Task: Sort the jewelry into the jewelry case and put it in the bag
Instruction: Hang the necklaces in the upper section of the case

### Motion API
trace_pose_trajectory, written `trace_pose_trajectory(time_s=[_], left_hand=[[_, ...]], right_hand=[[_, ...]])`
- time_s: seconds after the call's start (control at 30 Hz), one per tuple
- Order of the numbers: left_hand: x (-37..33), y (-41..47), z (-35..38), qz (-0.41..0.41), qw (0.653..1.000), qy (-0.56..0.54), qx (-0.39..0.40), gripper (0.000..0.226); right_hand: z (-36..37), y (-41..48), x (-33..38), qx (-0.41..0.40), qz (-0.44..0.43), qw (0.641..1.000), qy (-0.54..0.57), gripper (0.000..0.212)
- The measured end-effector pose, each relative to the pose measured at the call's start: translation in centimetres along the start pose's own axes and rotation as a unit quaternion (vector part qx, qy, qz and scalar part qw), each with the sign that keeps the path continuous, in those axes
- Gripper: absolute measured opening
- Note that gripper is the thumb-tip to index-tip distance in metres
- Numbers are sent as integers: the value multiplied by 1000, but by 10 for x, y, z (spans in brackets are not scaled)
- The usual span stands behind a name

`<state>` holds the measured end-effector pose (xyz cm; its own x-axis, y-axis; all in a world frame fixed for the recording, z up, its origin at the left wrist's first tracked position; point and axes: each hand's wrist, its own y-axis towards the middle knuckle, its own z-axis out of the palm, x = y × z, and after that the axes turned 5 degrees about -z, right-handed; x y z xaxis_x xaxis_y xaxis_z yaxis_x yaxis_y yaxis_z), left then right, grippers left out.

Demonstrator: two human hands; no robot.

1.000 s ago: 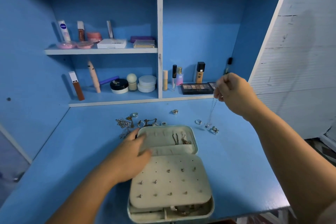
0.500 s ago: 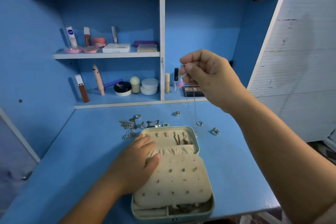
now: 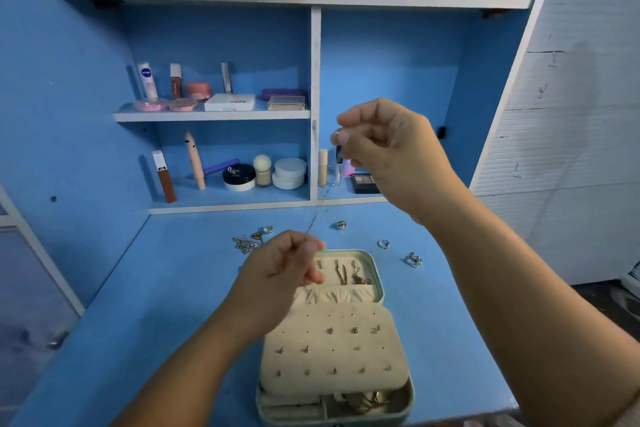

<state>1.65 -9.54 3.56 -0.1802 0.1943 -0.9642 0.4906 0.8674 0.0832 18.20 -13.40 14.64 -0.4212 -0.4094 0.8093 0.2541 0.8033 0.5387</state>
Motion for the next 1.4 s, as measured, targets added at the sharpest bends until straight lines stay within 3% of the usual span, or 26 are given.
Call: trace_pose_trajectory(time_s=[0.1, 0.27, 0.47, 0.57, 0.67, 0.73, 0.87, 1.17, 1.4], left_hand=[[6, 0, -7, -51, 994, -91, -38, 22], [8, 3, -17, -69, 985, -118, -102, 23], [-5, 12, -21, -136, 950, -279, -39, 21], [-11, 16, -21, -123, 974, -187, -16, 23], [-19, 20, -20, -82, 996, -35, 9, 26], [-26, 22, -18, -59, 997, 29, 28, 27], [-31, 24, -19, -22, 995, 100, 15, 24], [-9, 16, -32, -44, 996, 74, -23, 20], [12, 23, -21, -54, 997, 55, 15, 14]], right_hand=[[-10, -7, -22, -54, 51, 997, -7, 11], [-14, -28, -62, -43, 124, 991, -23, 10], [1, -57, -98, 41, 204, 976, -71, 22], [7, -66, -102, 152, 213, 955, -143, 25], [13, -68, -98, 240, 131, 933, -233, 45], [22, -64, -90, 246, 101, 945, -192, 46], [35, -51, -81, 225, 87, 966, -93, 24], [32, -37, -78, 186, 137, 971, -54, 16], [18, -14, -66, 204, 150, 967, 10, 11]])
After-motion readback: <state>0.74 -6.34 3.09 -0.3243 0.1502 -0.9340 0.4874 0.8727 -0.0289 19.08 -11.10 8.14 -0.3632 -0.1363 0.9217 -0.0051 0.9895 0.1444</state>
